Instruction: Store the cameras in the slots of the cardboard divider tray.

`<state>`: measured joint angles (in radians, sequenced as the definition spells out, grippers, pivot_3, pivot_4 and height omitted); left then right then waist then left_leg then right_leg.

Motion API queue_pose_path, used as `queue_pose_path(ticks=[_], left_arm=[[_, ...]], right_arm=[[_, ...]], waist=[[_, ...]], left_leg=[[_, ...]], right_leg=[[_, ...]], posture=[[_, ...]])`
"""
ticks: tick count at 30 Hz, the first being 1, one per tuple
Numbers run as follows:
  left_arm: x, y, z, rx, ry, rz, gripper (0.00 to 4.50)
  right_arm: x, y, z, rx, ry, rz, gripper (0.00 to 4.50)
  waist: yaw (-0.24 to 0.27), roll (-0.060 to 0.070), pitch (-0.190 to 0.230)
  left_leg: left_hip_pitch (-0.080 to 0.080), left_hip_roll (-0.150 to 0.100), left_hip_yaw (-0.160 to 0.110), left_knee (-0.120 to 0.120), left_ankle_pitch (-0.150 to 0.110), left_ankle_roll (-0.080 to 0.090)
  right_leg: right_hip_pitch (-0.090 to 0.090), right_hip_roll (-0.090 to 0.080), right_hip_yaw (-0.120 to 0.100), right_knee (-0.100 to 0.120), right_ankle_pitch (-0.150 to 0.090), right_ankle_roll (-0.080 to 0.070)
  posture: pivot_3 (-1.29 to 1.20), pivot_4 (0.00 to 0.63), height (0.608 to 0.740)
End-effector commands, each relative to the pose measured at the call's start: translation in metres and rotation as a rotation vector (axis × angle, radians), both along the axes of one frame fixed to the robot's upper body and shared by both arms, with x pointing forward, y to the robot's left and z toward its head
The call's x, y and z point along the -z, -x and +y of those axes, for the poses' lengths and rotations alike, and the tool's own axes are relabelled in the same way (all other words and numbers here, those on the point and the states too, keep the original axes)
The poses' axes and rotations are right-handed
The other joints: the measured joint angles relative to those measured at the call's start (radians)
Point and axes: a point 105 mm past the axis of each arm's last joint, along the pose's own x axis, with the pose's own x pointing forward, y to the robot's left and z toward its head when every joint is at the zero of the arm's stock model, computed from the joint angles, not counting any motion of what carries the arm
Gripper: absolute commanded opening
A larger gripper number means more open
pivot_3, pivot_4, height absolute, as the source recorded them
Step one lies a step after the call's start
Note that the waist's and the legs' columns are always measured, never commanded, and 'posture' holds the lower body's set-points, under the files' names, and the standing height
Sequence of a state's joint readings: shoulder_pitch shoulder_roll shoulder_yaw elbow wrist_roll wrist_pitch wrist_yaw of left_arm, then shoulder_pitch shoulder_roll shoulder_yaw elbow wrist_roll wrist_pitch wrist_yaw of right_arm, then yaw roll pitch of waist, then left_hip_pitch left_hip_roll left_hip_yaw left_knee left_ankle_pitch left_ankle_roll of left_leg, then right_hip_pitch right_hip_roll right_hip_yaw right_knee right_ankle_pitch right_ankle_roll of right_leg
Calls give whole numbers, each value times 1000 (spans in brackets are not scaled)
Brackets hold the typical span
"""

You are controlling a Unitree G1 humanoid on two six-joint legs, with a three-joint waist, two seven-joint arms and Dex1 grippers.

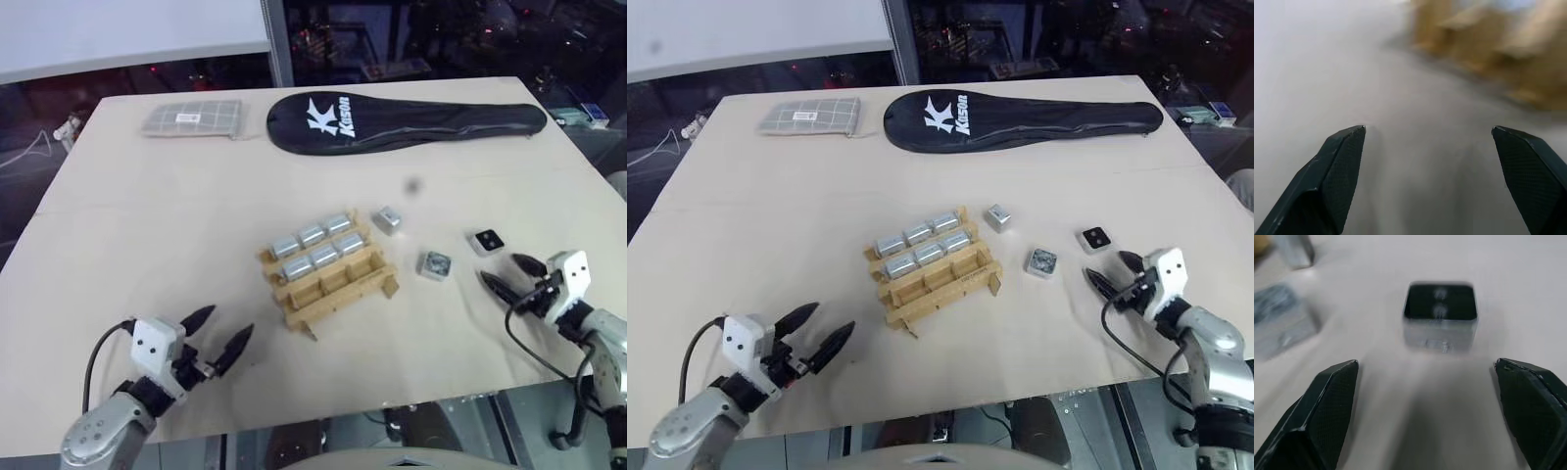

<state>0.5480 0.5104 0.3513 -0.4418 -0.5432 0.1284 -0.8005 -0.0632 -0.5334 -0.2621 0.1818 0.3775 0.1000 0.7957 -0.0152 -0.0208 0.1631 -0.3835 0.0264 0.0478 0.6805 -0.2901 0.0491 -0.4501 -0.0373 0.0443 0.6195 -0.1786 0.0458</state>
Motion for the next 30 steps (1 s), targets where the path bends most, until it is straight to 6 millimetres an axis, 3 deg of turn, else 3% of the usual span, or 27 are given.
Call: queue_pose_path(ticks=[1,8,14,18,25,28,30], left_arm=[[-24,7,-5,142,-12,-48,4266],[-46,19,-11,323,-35,-70,4266],[-66,28,-29,469,6,-98,4266],[-67,25,-31,521,-80,-96,4266],[-76,16,-37,526,-48,-144,4266],[-75,17,-37,524,-38,-140,4297],[-75,17,-37,522,-31,-142,4297]], right_arm=[[-3,-12,-4,45,6,-4,4500],[-8,-28,-2,57,-1,-7,4500],[-11,-30,0,49,-7,-7,4500],[-12,-31,1,38,-5,-4,4500],[-16,-35,1,30,-11,-15,4500],[-16,-34,1,19,1,-24,3587],[-16,-33,1,17,6,-28,2629]], waist=[[0,0,0],[-2,-1,1],[-3,-1,1],[-3,-1,1],[-5,0,1],[-6,0,1],[-5,0,1]], left_leg=[[0,0,0,0,0,0],[1,0,1,0,0,0],[1,0,1,0,0,0],[2,-1,1,0,0,0],[2,-2,1,0,0,0],[2,-2,1,0,0,0],[2,-2,2,0,0,0]], right_leg=[[0,0,0,0,0,0],[1,0,0,0,0,0],[1,0,0,0,0,0],[2,1,1,0,0,0],[2,2,1,1,0,0],[2,2,1,1,0,0],[2,2,1,1,0,0]], posture=[[0,150,740],[0,150,740],[0,150,740],[0,150,740],[0,150,740],[0,150,740],[0,150,740]])
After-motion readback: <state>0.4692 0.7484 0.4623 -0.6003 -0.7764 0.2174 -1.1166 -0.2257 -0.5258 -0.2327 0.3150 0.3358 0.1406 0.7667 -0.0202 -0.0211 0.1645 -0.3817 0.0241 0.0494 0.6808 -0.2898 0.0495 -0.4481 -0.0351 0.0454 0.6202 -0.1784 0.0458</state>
